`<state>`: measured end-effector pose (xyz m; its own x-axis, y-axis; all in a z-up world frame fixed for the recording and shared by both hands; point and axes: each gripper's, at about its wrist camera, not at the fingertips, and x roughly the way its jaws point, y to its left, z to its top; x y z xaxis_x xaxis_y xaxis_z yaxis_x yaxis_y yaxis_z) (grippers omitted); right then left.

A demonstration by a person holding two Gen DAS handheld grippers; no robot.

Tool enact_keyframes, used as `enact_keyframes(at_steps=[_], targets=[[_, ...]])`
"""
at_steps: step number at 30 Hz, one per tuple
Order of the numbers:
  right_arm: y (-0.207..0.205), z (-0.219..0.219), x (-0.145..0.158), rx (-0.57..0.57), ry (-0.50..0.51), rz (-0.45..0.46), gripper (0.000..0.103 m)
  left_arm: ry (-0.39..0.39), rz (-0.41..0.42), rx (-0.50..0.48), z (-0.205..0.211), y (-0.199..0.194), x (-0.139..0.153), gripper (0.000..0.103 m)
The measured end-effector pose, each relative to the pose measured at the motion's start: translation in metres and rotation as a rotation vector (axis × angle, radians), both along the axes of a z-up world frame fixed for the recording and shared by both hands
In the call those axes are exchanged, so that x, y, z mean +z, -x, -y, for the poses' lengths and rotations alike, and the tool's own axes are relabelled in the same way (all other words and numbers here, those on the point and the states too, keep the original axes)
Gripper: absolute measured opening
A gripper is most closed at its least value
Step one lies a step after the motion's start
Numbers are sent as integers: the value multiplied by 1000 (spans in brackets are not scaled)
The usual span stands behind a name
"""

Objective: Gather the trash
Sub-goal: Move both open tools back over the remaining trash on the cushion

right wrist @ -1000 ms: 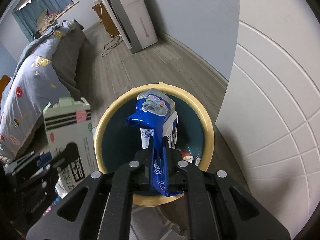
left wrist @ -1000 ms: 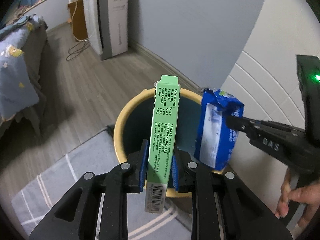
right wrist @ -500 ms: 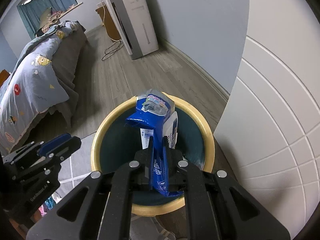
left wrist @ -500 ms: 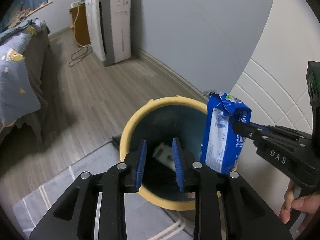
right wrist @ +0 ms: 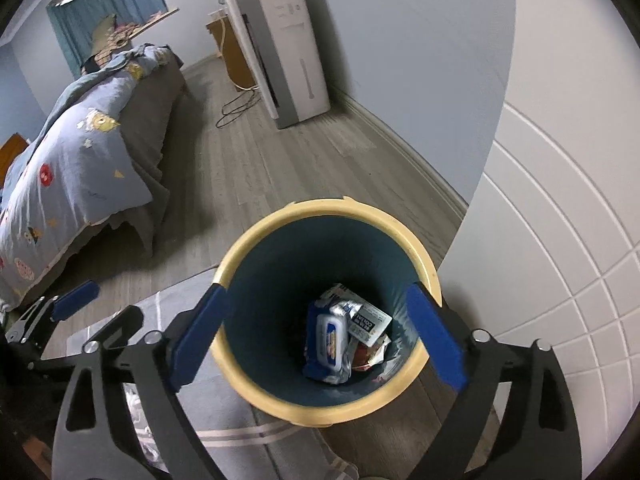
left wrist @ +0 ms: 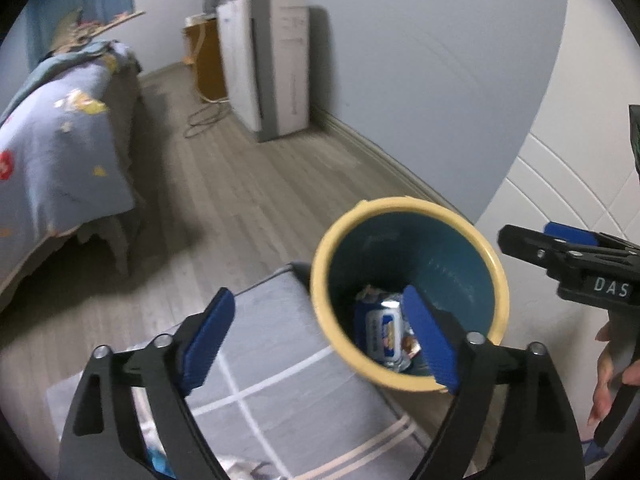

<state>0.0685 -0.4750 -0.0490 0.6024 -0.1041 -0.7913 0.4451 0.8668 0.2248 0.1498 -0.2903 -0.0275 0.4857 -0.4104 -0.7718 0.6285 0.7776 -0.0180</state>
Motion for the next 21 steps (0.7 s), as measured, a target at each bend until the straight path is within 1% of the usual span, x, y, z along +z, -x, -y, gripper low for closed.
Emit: enact_keyframes(at_steps=[2,4,6,11,13,16,18,21], targets=[[4,-8,8,12,12,10,97,2,11,30,-14,3,6,90],[8,-18,18,27,26,17,97,1,24,61,-31,7,12,93],[12,-32,28,44,39,22,97,-7,39,103,-52,11,18,93],[18,-74,49,100,123,10,97,8,44,209,-108,20,32,94],[24,-92,59,121,125,42,97,-14,65,244,-127,29,36,95],[30,-114,65,136,125,66,97,-51,94,268,-150,40,42,95],[32,-130,63,144,109,59,97,-58,100,281,-167,48,45,95],[35,-144,58,153,66,52,97,-48,91,306,-193,63,46,95]])
